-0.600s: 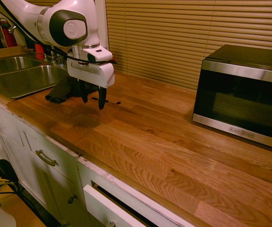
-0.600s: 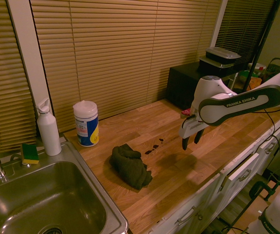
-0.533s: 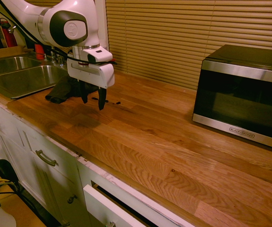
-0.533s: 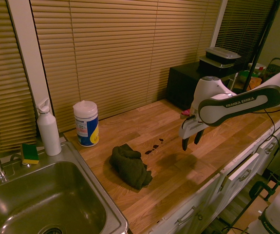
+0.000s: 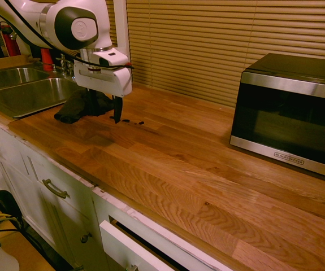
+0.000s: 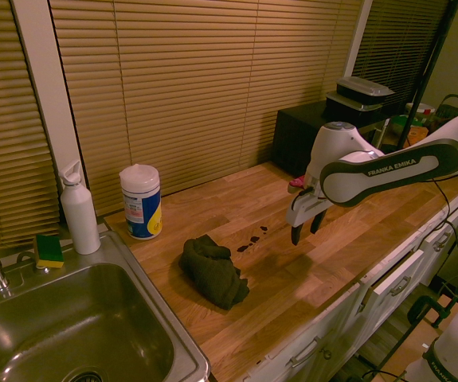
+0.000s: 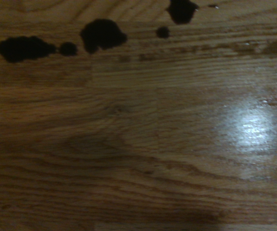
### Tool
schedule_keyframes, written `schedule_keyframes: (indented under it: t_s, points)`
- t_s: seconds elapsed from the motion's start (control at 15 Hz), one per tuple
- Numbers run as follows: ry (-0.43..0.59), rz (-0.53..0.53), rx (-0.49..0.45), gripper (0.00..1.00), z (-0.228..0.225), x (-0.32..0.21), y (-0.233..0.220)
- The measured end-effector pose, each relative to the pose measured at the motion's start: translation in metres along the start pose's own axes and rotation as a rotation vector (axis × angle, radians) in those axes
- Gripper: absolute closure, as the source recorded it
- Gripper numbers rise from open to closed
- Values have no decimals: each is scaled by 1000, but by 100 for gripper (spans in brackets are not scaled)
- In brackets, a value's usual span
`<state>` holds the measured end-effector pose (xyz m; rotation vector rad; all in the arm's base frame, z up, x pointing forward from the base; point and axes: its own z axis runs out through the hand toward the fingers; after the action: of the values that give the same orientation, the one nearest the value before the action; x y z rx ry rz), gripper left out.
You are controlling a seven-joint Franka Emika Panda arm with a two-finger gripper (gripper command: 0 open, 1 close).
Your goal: Clear the spill
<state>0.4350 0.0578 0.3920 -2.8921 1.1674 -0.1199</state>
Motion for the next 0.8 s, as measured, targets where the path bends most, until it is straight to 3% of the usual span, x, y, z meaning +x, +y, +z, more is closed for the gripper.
schedule_keyframes:
  t_s: [0.8]
  points:
    - [20, -46, 106, 0, -30, -82, -107]
